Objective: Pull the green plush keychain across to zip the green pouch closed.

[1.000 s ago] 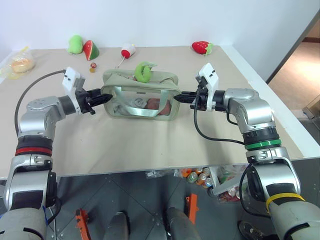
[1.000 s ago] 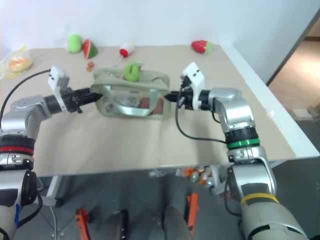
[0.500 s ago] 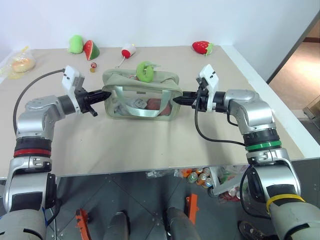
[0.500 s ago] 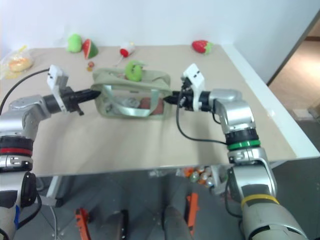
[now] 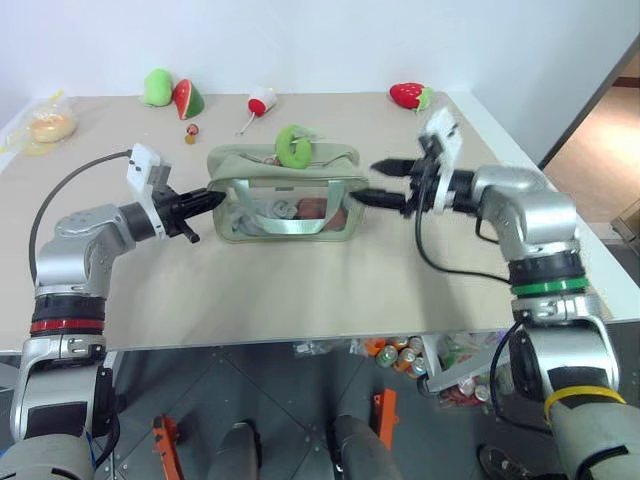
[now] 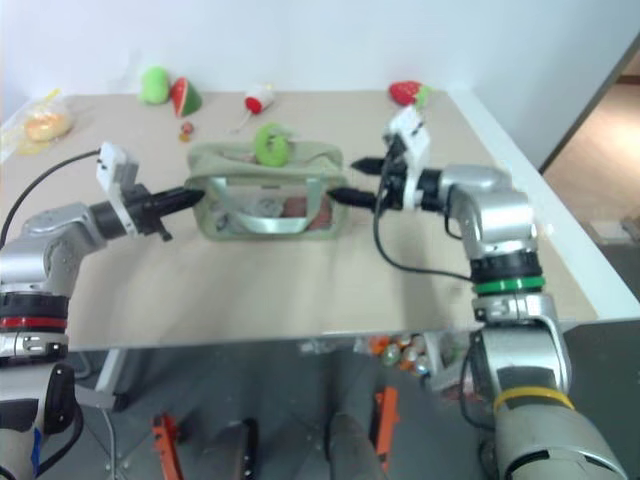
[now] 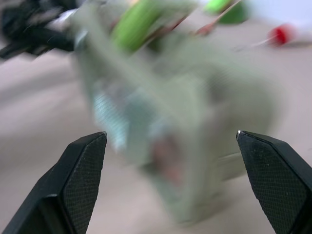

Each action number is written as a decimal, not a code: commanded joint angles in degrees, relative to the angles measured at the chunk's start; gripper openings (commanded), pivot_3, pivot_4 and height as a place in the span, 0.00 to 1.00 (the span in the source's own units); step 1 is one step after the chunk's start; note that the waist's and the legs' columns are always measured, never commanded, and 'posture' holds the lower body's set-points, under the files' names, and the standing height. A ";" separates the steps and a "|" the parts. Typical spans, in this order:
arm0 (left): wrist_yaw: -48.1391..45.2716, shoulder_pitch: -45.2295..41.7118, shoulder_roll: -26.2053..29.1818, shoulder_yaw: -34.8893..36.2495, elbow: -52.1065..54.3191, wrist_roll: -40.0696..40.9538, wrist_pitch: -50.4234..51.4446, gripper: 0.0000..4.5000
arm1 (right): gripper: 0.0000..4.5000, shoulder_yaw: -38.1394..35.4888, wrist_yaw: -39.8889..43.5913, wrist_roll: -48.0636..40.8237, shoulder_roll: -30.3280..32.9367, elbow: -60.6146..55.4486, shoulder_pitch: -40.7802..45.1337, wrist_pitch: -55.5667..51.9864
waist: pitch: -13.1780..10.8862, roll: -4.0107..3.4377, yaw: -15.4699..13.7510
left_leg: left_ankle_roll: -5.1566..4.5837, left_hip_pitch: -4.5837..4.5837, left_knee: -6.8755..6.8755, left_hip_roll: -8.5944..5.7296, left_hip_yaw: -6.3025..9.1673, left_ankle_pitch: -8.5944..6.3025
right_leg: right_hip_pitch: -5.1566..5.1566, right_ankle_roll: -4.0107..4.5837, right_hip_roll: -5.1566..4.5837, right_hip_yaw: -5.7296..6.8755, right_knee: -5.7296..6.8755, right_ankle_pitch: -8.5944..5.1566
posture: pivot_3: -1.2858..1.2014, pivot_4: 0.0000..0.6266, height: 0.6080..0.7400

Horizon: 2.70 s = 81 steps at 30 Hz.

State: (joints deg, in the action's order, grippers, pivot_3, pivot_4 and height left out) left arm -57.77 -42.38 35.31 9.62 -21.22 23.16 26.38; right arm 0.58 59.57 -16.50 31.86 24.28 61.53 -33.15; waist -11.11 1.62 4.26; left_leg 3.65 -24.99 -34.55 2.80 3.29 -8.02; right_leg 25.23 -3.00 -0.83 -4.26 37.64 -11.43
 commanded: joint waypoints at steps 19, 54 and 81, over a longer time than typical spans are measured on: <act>2.39 3.48 -0.95 0.73 7.65 3.35 1.40 0.00 | 0.99 3.87 -10.36 3.43 -14.30 6.77 11.15 -0.77 | 0.00 0.00 0.04 | 0.00 -0.03 0.02 0.00 0.01 0.00 | 0.02 0.00 0.00 0.01 -0.01 -0.01 | 0.52 0.24 0.99; 2.65 2.62 -2.05 -0.65 5.31 2.54 0.38 0.00 | 0.00 2.21 -11.45 3.91 -15.07 10.36 12.40 2.25 | 0.00 0.00 0.01 | 0.00 -0.04 0.03 0.00 0.01 0.00 | 0.01 0.00 -0.01 0.01 -0.01 -0.01 | 0.52 0.24 0.99; 2.19 2.89 -2.22 -0.87 4.54 1.98 0.23 0.00 | 0.00 7.08 -3.16 17.75 12.16 8.06 10.66 25.21 | -0.01 -0.02 -0.40 | 0.01 -0.07 0.11 -0.05 -0.04 -0.01 | 0.00 0.04 -0.09 0.01 -0.24 -0.08 | 0.52 0.24 0.99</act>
State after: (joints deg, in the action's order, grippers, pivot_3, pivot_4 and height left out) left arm -55.41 -39.52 32.78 9.32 -16.87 25.32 26.44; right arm 8.03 56.23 -0.58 42.19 32.97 71.40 -11.45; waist -11.12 1.59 3.87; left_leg 3.66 -25.05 -34.43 2.75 3.25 -8.02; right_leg 25.23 -2.96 -0.92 -4.24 37.40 -11.51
